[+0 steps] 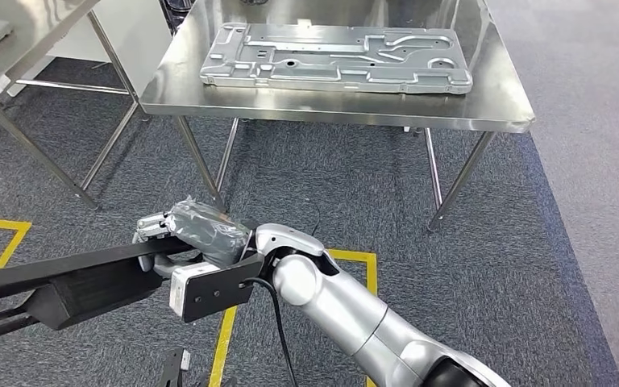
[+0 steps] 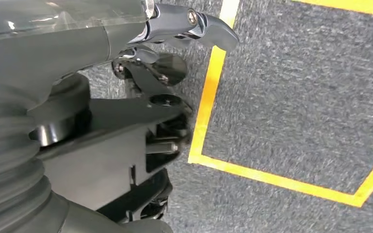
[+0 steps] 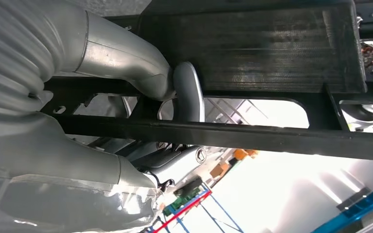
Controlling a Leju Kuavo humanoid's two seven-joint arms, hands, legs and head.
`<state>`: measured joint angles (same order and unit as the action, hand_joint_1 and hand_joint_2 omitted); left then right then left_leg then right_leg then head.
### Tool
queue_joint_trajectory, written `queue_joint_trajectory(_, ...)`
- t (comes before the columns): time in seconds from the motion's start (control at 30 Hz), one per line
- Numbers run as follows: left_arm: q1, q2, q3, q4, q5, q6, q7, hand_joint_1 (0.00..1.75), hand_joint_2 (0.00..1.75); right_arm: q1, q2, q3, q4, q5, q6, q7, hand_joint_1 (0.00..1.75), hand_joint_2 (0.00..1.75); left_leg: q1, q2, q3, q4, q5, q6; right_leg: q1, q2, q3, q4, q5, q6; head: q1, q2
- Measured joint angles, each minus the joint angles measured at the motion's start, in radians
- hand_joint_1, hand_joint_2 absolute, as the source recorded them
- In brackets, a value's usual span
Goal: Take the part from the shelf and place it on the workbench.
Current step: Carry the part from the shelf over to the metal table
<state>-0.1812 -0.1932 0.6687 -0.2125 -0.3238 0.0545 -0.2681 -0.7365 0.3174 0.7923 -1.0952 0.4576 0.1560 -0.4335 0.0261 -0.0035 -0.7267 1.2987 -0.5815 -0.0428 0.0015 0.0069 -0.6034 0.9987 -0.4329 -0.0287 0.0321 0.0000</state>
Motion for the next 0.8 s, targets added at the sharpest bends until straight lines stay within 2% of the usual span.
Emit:
queue_joint_trajectory(0.03,0.000,0.000,0.001,0.000,0.000,0.000,0.000,0.00,1.75,0.001,0.000,0.000,0.000,0.001,0.000,0.000,1.75,1.75,0.000,0.000,0.007,-0.026,0.028,0.002,0.002,0.002,0.003,0.001,-0.003,0.000,0.000,0.000)
queue_joint_trajectory(0.1,-0.001,0.000,0.001,0.000,0.000,0.000,0.001,0.00,1.75,0.001,0.000,0.000,0.000,0.004,0.000,0.001,1.75,1.75,-0.001,0.000,0.065,-0.159,0.103,0.009,0.004,0.005,0.013,0.004,-0.012,0.004,0.000,0.000)
queue_joint_trajectory(0.13,-0.002,0.000,0.002,0.000,0.000,0.000,0.001,0.00,1.75,0.000,0.000,0.000,0.000,0.005,0.000,0.001,1.75,1.75,-0.003,0.000,0.093,-0.221,0.127,0.014,0.006,0.006,0.016,0.008,-0.017,0.007,0.000,0.000)
queue_joint_trajectory(0.17,-0.002,0.000,0.002,0.000,0.000,0.000,0.000,0.00,1.75,0.000,0.000,0.000,0.000,0.006,0.000,0.001,1.75,1.75,-0.005,-0.001,0.111,-0.260,0.138,0.019,0.008,0.006,0.017,0.010,-0.020,0.011,0.001,0.000)
queue_joint_trajectory(0.27,-0.002,0.000,0.003,0.000,-0.001,-0.001,0.000,0.00,1.75,-0.001,0.000,0.000,0.000,0.008,-0.001,0.002,1.75,1.75,-0.008,-0.002,0.119,-0.278,0.136,0.034,0.009,0.006,0.015,0.011,-0.024,0.026,0.001,0.000)
queue_joint_trajectory(0.33,-0.003,-0.001,0.003,0.000,-0.001,-0.001,-0.002,0.00,1.75,-0.003,0.000,0.000,0.000,0.009,-0.001,0.002,1.75,1.75,-0.004,-0.002,0.123,-0.285,0.138,0.044,0.007,0.004,0.004,0.039,-0.044,0.038,0.002,0.000)
queue_joint_trajectory(0.37,-0.004,-0.002,0.003,0.000,-0.001,-0.001,-0.002,0.00,1.75,-0.003,0.000,0.000,0.000,0.010,-0.002,0.002,1.75,1.75,-0.002,-0.001,0.125,-0.288,0.139,0.049,0.006,0.003,-0.017,0.082,-0.068,0.044,0.003,0.000)
queue_joint_trajectory(0.43,-0.005,-0.002,0.003,0.000,-0.001,-0.002,-0.003,0.00,1.75,-0.002,-0.002,0.000,0.000,0.010,-0.003,0.002,1.75,1.75,-0.002,0.000,0.126,-0.288,0.137,0.054,0.000,0.002,-0.087,0.216,-0.126,0.052,0.004,0.000)
queue_joint_trajectory(0.47,-0.005,-0.002,0.003,0.000,-0.001,-0.002,-0.003,0.00,1.75,-0.001,-0.004,0.000,0.000,0.010,-0.003,0.002,1.75,1.75,-0.002,0.000,0.126,-0.288,0.136,0.055,-0.003,0.001,-0.119,0.274,-0.142,0.054,0.004,0.000)
queue_joint_trajectory(0.5,-0.004,-0.002,0.003,0.000,-0.001,-0.002,-0.002,0.00,1.75,0.000,-0.006,0.000,0.000,0.011,-0.003,0.002,1.75,1.75,-0.002,0.000,0.127,-0.287,0.135,0.055,-0.006,0.001,-0.136,0.298,-0.137,0.056,0.005,0.000)
queue_joint_trajectory(0.53,-0.004,-0.002,0.003,0.000,-0.001,-0.002,-0.002,0.00,1.75,0.001,-0.007,0.000,0.000,0.011,-0.003,0.002,1.75,1.75,-0.002,-0.001,0.128,-0.286,0.133,0.054,-0.009,0.000,-0.135,0.284,-0.115,0.056,0.005,0.000)
queue_joint_trajectory(0.6,-0.004,-0.003,0.003,0.000,-0.001,-0.002,-0.003,0.00,1.75,0.000,-0.008,0.000,0.000,0.011,-0.003,0.002,1.75,1.75,-0.002,-0.003,0.132,-0.283,0.128,0.048,-0.012,-0.002,-0.082,0.155,-0.040,0.052,0.005,0.000)
queue_joint_trajectory(0.63,-0.004,-0.003,0.003,0.000,-0.001,-0.002,-0.003,0.00,1.75,-0.001,-0.008,0.000,0.000,0.011,-0.003,0.002,1.75,1.75,-0.003,-0.004,0.134,-0.282,0.125,0.044,-0.010,-0.003,-0.052,0.090,-0.014,0.049,0.004,0.000)
queue_joint_trajectory(0.67,-0.005,-0.003,0.003,0.000,-0.002,-0.002,-0.003,0.00,1.75,-0.001,-0.008,0.000,0.000,0.011,-0.003,0.002,1.75,1.75,-0.004,-0.004,0.135,-0.282,0.123,0.039,-0.008,-0.003,-0.031,0.043,0.001,0.045,0.004,0.000)
queue_joint_trajectory(0.7,-0.005,-0.003,0.003,0.000,-0.002,-0.002,-0.003,0.00,1.75,-0.002,-0.008,0.000,0.000,0.011,-0.004,0.002,1.75,1.75,-0.005,-0.004,0.135,-0.283,0.122,0.033,-0.005,-0.002,-0.022,0.021,0.003,0.041,0.004,0.000)
queue_joint_trajectory(0.73,-0.005,-0.003,0.003,0.000,-0.002,-0.002,-0.003,0.00,1.75,-0.002,-0.008,0.000,0.000,0.012,-0.004,0.002,1.75,1.75,-0.006,-0.004,0.136,-0.285,0.121,0.027,-0.002,-0.001,-0.020,0.019,0.001,0.036,0.004,0.000)
queue_joint_trajectory(0.8,-0.005,-0.003,0.003,0.000,-0.002,-0.002,-0.003,0.00,1.75,-0.002,-0.008,0.000,0.000,0.012,-0.005,0.002,1.75,1.75,-0.004,-0.002,0.140,-0.286,0.116,0.015,-0.004,0.001,-0.014,0.011,0.003,0.024,0.003,0.000)
